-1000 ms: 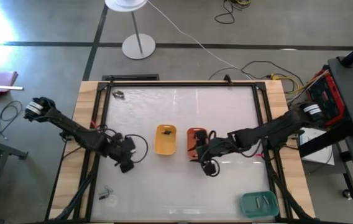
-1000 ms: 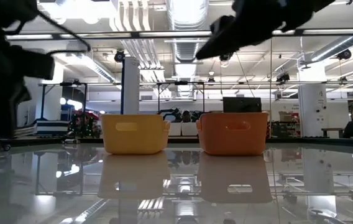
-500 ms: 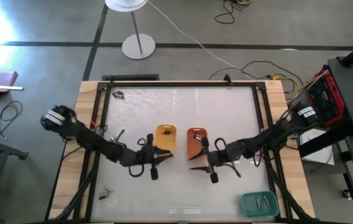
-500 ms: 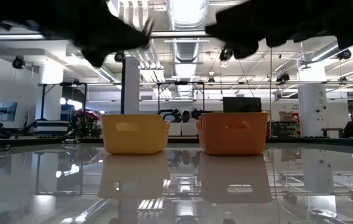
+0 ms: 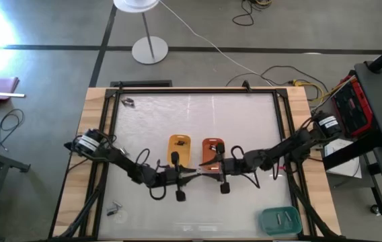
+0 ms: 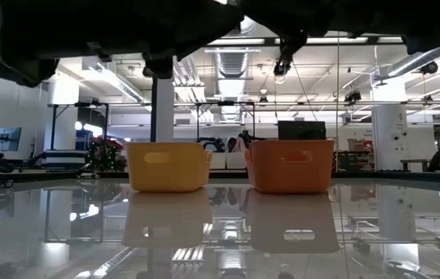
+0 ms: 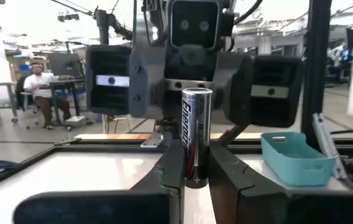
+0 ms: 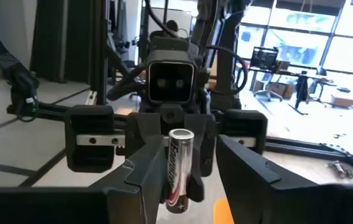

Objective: Sort batteries
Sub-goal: Put the silver battery into the orange bin

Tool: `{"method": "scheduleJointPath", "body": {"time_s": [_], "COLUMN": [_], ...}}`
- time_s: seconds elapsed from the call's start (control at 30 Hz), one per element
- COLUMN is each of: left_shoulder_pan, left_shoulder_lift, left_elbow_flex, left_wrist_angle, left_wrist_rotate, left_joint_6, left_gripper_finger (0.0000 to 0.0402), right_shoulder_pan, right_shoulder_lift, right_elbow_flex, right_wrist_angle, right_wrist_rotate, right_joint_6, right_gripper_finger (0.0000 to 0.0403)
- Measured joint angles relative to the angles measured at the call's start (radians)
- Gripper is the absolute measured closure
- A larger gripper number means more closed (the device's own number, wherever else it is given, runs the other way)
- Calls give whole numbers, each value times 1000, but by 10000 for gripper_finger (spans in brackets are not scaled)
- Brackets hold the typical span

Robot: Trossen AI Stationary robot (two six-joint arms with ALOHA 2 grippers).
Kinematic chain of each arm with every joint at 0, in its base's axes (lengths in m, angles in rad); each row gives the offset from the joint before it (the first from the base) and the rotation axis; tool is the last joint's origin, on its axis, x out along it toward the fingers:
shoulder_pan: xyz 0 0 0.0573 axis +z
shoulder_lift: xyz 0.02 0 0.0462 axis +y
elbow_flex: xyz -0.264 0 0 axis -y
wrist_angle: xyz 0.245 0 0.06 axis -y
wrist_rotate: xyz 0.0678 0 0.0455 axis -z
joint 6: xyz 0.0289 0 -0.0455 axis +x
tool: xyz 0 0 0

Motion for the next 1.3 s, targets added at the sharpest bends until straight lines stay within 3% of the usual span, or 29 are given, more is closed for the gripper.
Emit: {"method": "scheduleJointPath", "body": {"time_s": [0.7, 0.9, 1.1, 1.2, 1.3], "left_shoulder_pan": [43, 44, 43, 43, 24], "left_shoulder_lift": [14, 12, 0, -1, -2], "left_elbow_flex": [76, 53, 47, 45, 35], "left_wrist_angle": [-51, -48, -42, -60, -81], "left_wrist_rotate": [-5, -7, -67, -121, -304], "left_joint_6": [64, 66, 41, 78, 92], "left_gripper_finger": [374, 371, 315, 269, 229], "right_shoulder_pan": [-5, -8, -21, -34, -50], "right_shoulder_lift": [-1, -1, -45, -98, -148], "right_elbow_flex": [8, 8, 10, 44, 113], "right_wrist_angle": [-17, -33, -129, -318, -608], "right_wrist_rotate": [-2, 0, 29, 51, 129], "right_joint_6": [31, 53, 117, 148, 187], "right_gripper_finger": [348, 355, 355, 354, 353]}}
